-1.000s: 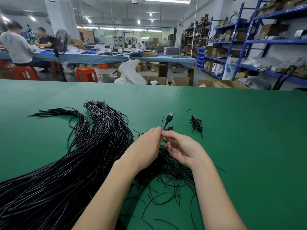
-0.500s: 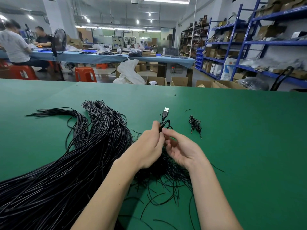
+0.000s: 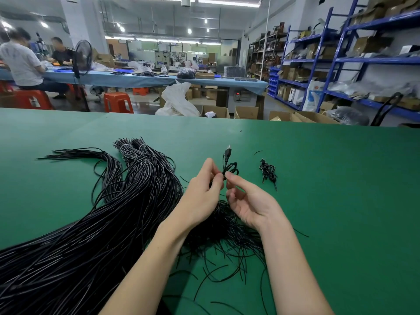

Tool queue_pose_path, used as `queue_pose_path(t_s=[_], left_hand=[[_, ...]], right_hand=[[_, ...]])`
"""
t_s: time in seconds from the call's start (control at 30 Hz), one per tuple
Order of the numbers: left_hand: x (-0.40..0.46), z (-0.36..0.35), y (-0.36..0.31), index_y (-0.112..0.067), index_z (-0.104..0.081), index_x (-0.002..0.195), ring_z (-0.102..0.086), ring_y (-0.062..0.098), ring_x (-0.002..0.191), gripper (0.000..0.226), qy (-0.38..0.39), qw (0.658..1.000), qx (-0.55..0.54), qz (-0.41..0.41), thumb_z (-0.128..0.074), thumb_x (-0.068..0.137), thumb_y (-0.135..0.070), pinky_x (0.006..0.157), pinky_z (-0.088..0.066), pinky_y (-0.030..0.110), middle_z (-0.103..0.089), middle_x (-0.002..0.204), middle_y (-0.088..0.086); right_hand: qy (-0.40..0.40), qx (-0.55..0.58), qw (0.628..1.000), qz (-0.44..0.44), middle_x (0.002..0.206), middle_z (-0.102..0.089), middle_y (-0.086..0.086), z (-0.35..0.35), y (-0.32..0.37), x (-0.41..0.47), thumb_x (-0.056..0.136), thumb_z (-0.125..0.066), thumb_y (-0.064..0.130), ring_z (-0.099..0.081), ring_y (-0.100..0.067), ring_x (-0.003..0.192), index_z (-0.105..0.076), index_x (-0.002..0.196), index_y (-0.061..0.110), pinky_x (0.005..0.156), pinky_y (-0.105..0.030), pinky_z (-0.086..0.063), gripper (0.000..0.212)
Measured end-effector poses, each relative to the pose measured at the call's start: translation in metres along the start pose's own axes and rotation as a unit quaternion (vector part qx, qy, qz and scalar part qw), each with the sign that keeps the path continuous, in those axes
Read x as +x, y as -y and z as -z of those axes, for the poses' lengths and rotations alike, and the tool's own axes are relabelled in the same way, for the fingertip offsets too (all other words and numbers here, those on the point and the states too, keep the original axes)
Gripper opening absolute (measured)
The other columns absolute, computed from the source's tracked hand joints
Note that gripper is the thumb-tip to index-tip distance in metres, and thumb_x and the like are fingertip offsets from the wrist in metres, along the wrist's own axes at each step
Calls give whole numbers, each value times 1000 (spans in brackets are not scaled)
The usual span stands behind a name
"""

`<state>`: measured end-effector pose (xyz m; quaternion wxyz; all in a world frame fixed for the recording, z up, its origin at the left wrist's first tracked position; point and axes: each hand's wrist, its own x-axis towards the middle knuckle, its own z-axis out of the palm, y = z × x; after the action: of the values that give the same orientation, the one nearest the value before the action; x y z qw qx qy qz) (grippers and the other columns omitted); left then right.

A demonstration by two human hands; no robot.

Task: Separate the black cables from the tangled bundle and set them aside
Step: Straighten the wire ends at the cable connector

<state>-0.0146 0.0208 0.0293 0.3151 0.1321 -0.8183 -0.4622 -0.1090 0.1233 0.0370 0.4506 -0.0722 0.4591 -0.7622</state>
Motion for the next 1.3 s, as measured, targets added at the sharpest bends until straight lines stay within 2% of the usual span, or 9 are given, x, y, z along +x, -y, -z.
queue_pose_path(t_s=[0.1, 0.2, 0.3, 0.5, 0.7, 0.87, 1.0, 1.13, 1.3], left_hand=[[-2, -1, 0, -25, -44, 80, -39, 17, 60, 25, -17, 999, -49, 1, -51, 103, -19, 61, -37, 37, -51, 66, -3], [-4, -3, 0, -18, -51, 82, -48, 11, 64, 20, -39, 996, -85, 1, -58, 100, -15, 66, -40, 31, -60, 72, 0], [-5, -3, 1, -5, -55, 85, -58, 5, 69, 16, -59, 991, -116, 6, -62, 99, -11, 68, -46, 23, -65, 73, -6], [-4, 3, 3, 1, -62, 89, -62, 11, 70, 12, -22, 988, -153, 25, -64, 97, -7, 68, -54, 23, -69, 75, 1], [-2, 8, 2, -1, -71, 90, -65, 20, 72, 14, -25, 953, -272, 127, -68, 94, -14, 75, -61, 29, -72, 76, 5], [2, 20, -3, -3, -80, 97, -68, 12, 73, 39, 5, 894, -404, 194, -84, 66, -27, 75, -60, 25, -74, 90, 8], [1, 20, -3, -10, -83, 83, -69, 10, 68, 19, -5, 845, -469, 256, -80, 67, -20, 69, -59, 21, -75, 85, 6], [0, 24, -5, -15, -83, 91, -72, 10, 75, 23, 18, 838, -467, 281, -80, 69, -22, 70, -59, 22, -76, 85, 4], [-2, 31, -5, -14, -83, 81, -74, 13, 75, 15, 41, 844, -443, 299, -80, 67, -20, 67, -59, 22, -75, 83, 7]], right_hand=[[-3, -36, 999, 10, 74, -70, -2, -4, 3, -3, 80, -83, 8, -56, -4, 49, -79, 76, 6, 48, -15, -53, 6], [-11, -26, 1000, 13, 75, -69, -4, -6, 1, -2, 83, -81, 6, -56, -4, 50, -79, 74, 5, 49, -16, -54, 10], [-8, -26, 999, 20, 76, -69, -5, -6, -1, -1, 84, -80, 7, -55, -5, 52, -76, 86, 2, 51, -16, -54, 6], [-19, -57, 997, 57, 71, -67, -5, -3, 0, 0, 85, -78, 4, -56, -7, 54, -72, 89, 0, 53, -18, -55, 9], [-40, -161, 978, 130, 70, -72, 2, -6, -2, -1, 88, -77, 6, -57, -1, 52, -77, 88, 7, 51, -15, -50, 1], [21, -177, 967, 181, 87, -77, 4, -8, -3, -5, 90, -75, 9, -68, -1, 71, -79, 101, 14, 59, -16, -51, 12], [64, -205, 962, 167, 84, -75, 7, -5, 1, -8, 92, -71, 7, -65, -1, 69, -77, 98, 15, 60, -17, -52, 11], [76, -254, 945, 191, 84, -76, 11, -5, 5, -10, 95, -66, 3, -65, 5, 72, -78, 106, 19, 63, -15, -53, 22], [100, -323, 918, 207, 107, -79, 0, -3, 7, -13, 96, -66, 4, -68, -3, 96, -76, 114, 24, 81, -18, -55, 29]])
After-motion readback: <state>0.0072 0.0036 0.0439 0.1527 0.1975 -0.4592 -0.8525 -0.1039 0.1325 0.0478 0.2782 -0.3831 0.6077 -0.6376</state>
